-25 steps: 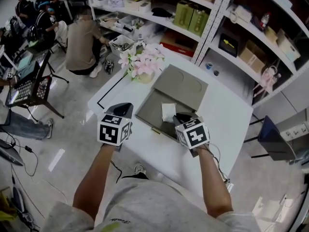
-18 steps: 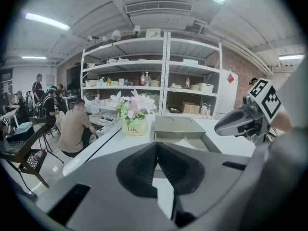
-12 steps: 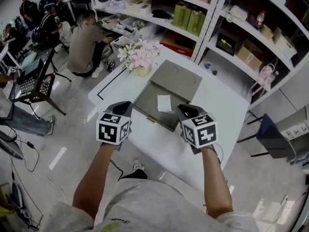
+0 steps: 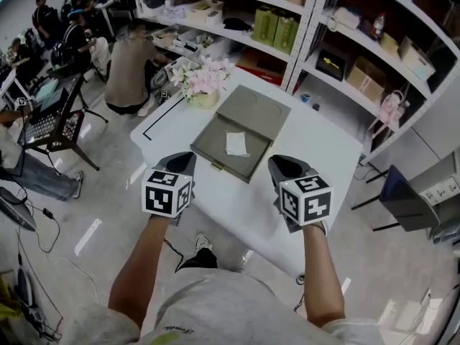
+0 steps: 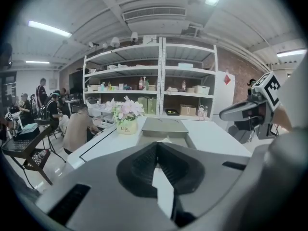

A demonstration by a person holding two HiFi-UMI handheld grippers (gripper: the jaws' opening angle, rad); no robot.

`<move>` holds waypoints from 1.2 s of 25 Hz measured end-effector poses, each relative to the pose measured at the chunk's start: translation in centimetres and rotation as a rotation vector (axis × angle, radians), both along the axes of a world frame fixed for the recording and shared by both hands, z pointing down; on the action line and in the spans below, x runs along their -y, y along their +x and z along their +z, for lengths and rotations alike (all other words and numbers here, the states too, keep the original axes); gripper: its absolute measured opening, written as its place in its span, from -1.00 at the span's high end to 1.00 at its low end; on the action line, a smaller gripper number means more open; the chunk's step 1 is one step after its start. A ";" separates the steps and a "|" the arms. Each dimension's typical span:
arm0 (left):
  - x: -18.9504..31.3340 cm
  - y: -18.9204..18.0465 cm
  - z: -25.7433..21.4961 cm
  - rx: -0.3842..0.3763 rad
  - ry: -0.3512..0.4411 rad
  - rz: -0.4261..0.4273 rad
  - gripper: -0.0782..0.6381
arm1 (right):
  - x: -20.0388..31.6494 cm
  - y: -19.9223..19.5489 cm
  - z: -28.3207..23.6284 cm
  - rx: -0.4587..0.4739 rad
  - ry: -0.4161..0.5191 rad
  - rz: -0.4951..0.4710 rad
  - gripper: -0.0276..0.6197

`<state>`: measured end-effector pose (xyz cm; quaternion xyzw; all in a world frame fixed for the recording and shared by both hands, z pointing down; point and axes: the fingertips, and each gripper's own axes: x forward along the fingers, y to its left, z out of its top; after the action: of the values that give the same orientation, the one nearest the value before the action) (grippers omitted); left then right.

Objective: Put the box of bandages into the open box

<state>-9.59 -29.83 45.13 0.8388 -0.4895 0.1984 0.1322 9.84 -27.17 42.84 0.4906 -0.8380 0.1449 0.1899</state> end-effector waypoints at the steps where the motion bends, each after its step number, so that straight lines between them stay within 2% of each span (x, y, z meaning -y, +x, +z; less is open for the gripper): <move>1: -0.5 0.2 0.0 0.001 0.001 -0.001 0.77 | -0.5 0.4 -0.1 0.006 0.004 0.007 0.82; 14: -4.3 2.5 -1.1 -0.005 0.027 -0.004 0.77 | -4.6 3.7 -2.2 0.047 0.127 0.059 0.91; 30: -5.1 2.5 -1.4 0.008 0.027 0.007 0.77 | -5.6 3.3 -2.2 0.060 0.128 0.054 0.90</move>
<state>-7.13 -24.72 43.74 0.8415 -0.4895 0.1955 0.1182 13.19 -21.62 40.62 0.5195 -0.8374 0.1108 0.1290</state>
